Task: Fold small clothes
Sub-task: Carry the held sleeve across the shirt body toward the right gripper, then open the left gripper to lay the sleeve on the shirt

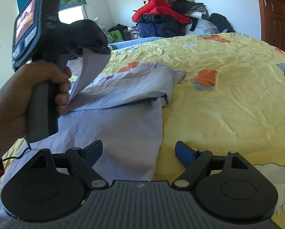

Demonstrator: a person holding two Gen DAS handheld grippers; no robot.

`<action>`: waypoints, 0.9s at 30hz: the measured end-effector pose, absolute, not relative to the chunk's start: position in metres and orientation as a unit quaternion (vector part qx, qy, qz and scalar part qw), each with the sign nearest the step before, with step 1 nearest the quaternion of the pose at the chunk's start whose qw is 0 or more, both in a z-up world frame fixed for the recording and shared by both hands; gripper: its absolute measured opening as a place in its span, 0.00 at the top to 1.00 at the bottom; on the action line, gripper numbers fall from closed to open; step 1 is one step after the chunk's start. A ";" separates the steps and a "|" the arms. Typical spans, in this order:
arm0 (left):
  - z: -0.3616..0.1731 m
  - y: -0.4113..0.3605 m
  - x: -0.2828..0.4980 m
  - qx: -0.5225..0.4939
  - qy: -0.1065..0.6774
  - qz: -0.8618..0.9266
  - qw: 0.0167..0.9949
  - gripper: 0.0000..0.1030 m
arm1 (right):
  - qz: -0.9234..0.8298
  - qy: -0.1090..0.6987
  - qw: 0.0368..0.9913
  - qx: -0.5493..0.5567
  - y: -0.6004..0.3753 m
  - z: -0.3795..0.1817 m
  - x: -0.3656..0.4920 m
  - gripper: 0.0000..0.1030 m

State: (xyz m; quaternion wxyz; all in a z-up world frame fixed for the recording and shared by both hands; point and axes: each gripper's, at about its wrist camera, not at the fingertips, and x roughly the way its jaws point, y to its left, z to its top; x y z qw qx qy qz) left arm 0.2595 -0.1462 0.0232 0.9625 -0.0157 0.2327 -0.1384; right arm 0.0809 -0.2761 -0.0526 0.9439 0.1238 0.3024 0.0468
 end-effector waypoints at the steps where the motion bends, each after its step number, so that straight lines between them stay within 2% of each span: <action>1: 0.023 -0.151 0.260 -0.013 0.235 -0.142 0.962 0.98 | 0.046 0.302 0.944 0.125 -0.278 -0.053 0.080 0.17; 14: 0.005 -0.200 0.253 0.075 0.263 -0.181 0.945 0.97 | 0.039 0.302 0.943 0.135 -0.286 -0.056 0.075 0.17; 17: -0.002 -0.208 0.257 0.098 0.284 -0.183 0.936 0.96 | 0.039 0.303 0.943 0.134 -0.285 -0.055 0.075 0.17; 19: -0.005 -0.211 0.261 0.104 0.304 -0.194 0.927 0.91 | 0.038 0.303 0.943 0.133 -0.286 -0.054 0.076 0.17; 20: -0.007 -0.215 0.263 0.112 0.314 -0.199 0.922 0.80 | 0.037 0.303 0.943 0.133 -0.287 -0.054 0.076 0.17; 21: -0.008 -0.218 0.263 0.122 0.317 -0.201 0.919 0.58 | 0.036 0.305 0.942 0.133 -0.287 -0.055 0.076 0.17; 22: -0.009 -0.221 0.262 0.135 0.313 -0.200 0.918 0.42 | 0.036 0.306 0.942 0.133 -0.288 -0.055 0.077 0.17; 23: -0.009 -0.225 0.258 0.150 0.301 -0.197 0.921 0.11 | 0.036 0.306 0.942 0.134 -0.288 -0.055 0.077 0.17; 24: -0.008 -0.229 0.252 0.167 0.281 -0.194 0.925 0.02 | 0.036 0.307 0.942 0.134 -0.288 -0.055 0.077 0.17; 27: -0.005 -0.243 0.239 0.214 0.238 -0.194 0.927 0.01 | 0.035 0.308 0.942 0.129 -0.286 -0.056 0.078 0.17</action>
